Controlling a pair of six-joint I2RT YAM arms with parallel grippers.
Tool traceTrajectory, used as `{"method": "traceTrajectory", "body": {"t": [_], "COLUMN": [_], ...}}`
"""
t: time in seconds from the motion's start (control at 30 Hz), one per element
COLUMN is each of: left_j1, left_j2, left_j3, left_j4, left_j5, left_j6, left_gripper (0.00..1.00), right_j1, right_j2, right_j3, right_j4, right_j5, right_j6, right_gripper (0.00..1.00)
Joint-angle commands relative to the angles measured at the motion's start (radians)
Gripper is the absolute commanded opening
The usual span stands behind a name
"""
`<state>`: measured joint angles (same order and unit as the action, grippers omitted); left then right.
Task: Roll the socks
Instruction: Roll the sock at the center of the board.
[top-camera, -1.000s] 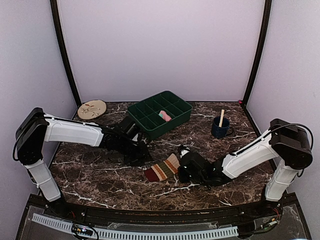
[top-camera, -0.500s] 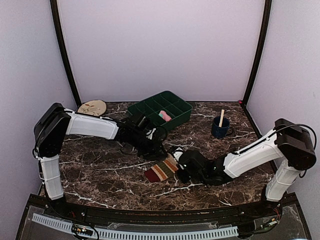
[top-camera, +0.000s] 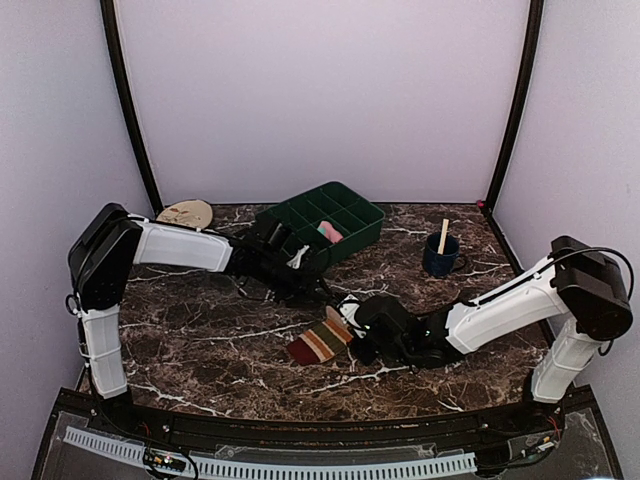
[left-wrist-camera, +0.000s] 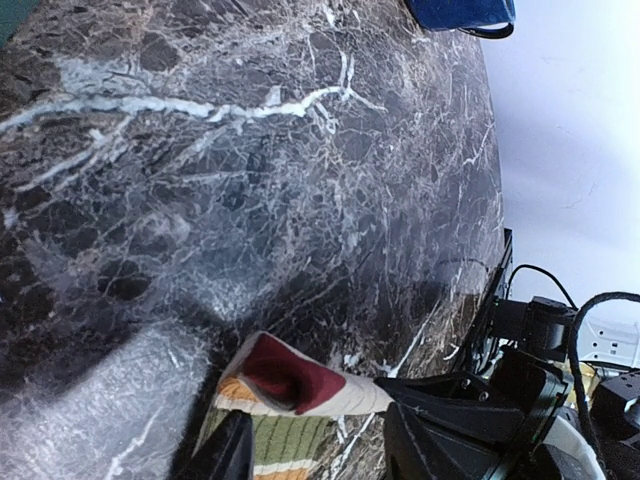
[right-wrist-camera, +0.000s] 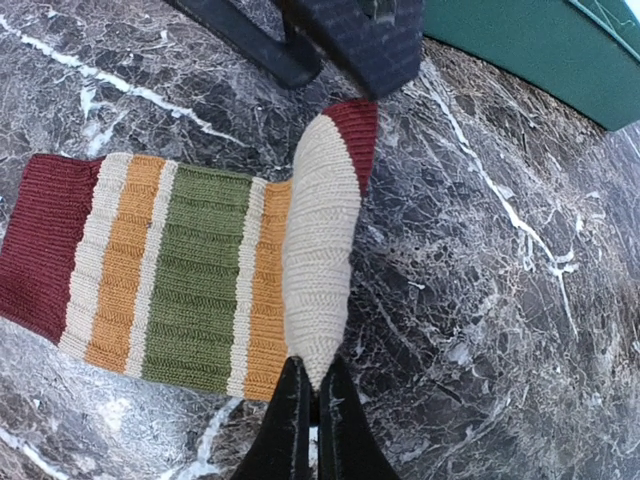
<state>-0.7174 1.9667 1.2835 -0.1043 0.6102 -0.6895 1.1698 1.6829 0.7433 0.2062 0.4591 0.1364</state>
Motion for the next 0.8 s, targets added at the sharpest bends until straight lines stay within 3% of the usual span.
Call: {"method": "traceTrajectory", "body": {"t": [0.0, 0.77], "left_j1": [-0.006, -0.007], "left_j2": [0.017, 0.091], "left_j3": [0.020, 0.121], "left_j4": [-0.037, -0.123], "left_j5": [0.078, 0.091], "left_j6": [-0.014, -0.059], "left_gripper": [0.48, 0.51], "right_j1": [0.011, 0.037], "right_j2": [-0.005, 0.015], "right_j3": [0.027, 0.034], "right_j4": [0.010, 0.022], "right_j5": [-0.004, 0.005], "right_j6": [-0.022, -0.059], "right_gripper": [0.00, 0.00]}}
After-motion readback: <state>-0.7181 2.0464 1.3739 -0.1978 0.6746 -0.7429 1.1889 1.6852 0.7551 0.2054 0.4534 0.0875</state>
